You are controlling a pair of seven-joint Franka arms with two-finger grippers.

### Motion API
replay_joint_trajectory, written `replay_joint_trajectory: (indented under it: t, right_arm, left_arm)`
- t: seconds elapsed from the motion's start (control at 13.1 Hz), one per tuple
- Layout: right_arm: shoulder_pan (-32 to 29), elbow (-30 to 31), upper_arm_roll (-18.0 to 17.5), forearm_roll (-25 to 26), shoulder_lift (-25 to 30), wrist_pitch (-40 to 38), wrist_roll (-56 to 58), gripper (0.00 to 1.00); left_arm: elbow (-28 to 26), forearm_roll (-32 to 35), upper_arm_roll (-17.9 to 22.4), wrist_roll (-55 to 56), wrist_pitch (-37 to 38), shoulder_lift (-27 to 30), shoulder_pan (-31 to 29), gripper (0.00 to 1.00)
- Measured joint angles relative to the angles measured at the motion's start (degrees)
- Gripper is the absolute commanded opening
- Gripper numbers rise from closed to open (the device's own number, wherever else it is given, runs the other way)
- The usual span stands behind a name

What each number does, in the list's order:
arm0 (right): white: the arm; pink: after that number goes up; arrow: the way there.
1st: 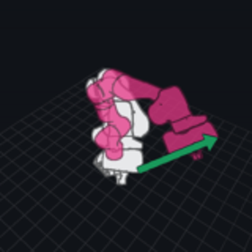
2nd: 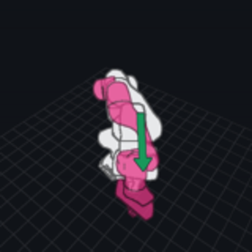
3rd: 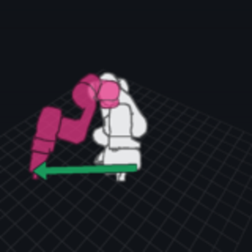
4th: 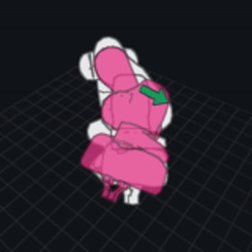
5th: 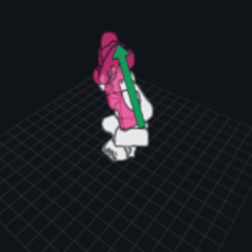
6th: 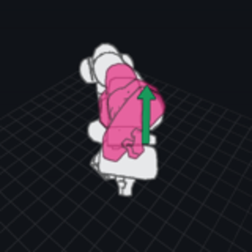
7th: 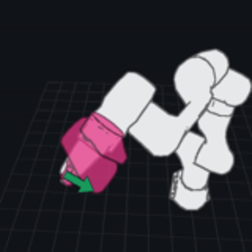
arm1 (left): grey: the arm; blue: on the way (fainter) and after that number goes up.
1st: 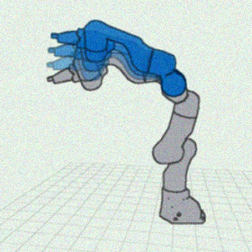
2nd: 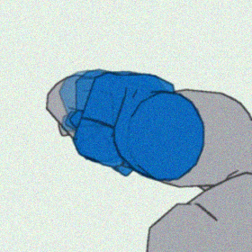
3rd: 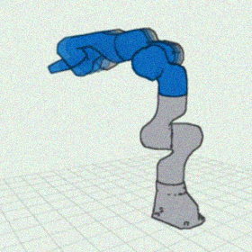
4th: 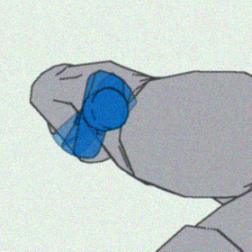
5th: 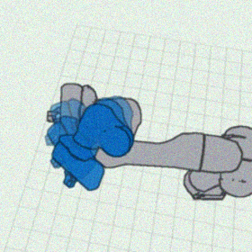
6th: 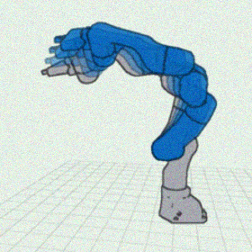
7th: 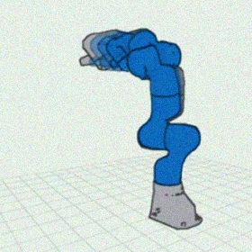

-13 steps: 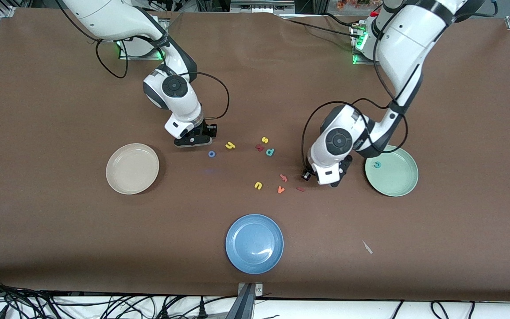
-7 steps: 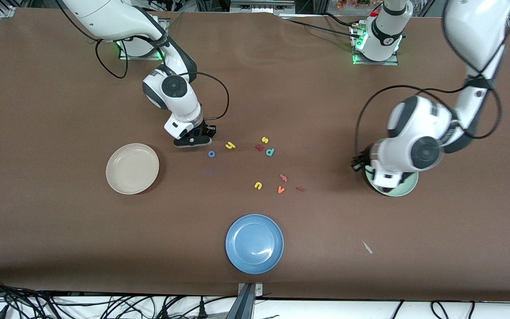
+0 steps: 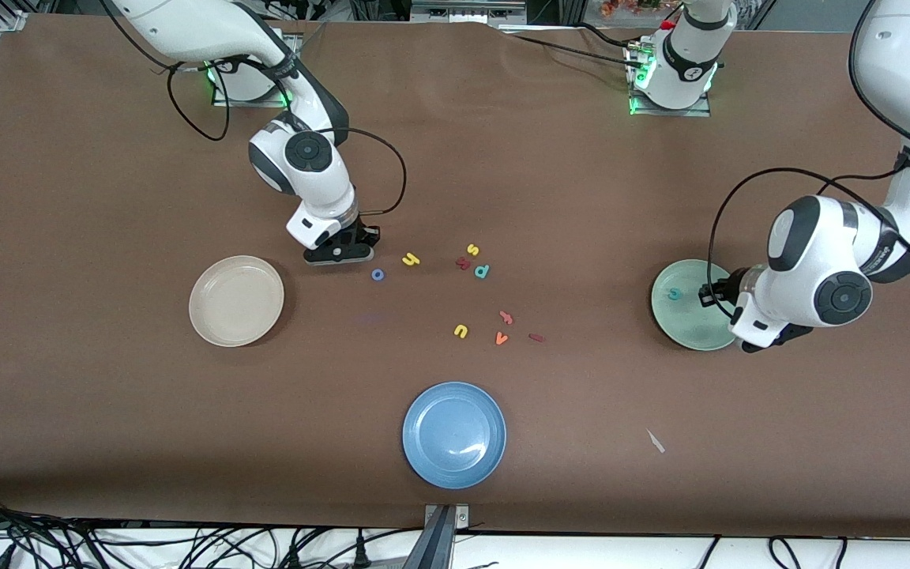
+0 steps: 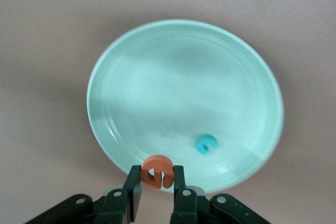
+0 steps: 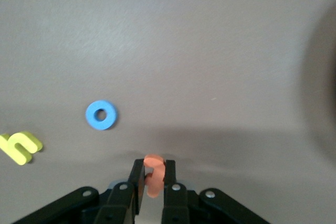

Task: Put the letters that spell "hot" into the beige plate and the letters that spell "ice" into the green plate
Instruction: 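Drop the e on the green plate while the right gripper carries f, then release f on the beige plate while the left gripper reaches pink i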

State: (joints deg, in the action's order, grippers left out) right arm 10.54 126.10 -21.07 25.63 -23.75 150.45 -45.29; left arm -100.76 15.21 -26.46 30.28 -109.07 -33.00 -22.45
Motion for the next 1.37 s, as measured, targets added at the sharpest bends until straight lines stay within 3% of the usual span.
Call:
replay_joint_trajectory:
  t: [0.08,0.23,0.31,0.38,0.69,0.99,1.07,1.3,1.37]
  right_arm:
    - [-0.8,0.0,0.0,0.0,1.5,-1.4,1.6,0.14]
    - [-3.1,0.0,0.1,-0.6,4.8,-5.1,6.5,0.15]
    - [-4.0,0.0,0.1,-2.2,6.1,-7.0,9.9,0.15]
    - [-4.8,0.0,0.2,-4.2,7.4,-8.8,13.7,0.15]
    - [-7.4,0.0,4.7,-10.1,11.0,-13.1,32.7,0.15]
    - [-9.1,-0.4,10.3,-11.0,10.8,-12.9,43.6,0.16]
    - [-9.6,-1.1,10.6,-11.2,10.4,-12.9,45.0,0.21]
    - [-10.7,-4.0,10.7,-11.4,7.7,-12.9,46.3,0.52]
    - [-10.7,-4.5,10.7,-11.4,6.8,-12.9,46.3,0.53]
  left_arm:
    - [0.0,0.5,0.0,-0.7,-1.2,-1.1,-0.6,0.12]
    - [0.0,0.6,0.0,-1.5,-2.2,-2.6,-1.1,0.72]
    - [0.0,0.7,0.0,-1.6,-2.4,-3.0,-1.2,0.94]
    - [0.0,0.8,0.0,-1.6,-2.4,-3.1,-1.3,1.00]
    - [3.3,-1.0,-2.8,-0.3,-0.2,-2.2,-1.3,1.00]
    - [8.3,-5.5,-8.2,15.5,4.2,-0.4,1.4,1.00]
    - [8.5,-6.0,-8.9,21.0,4.2,-0.3,3.2,0.99]
    - [8.5,-7.2,-8.9,35.1,1.3,-1.1,9.3,0.98]
    - [8.5,-7.2,-8.8,39.2,-1.6,-1.9,10.7,0.98]
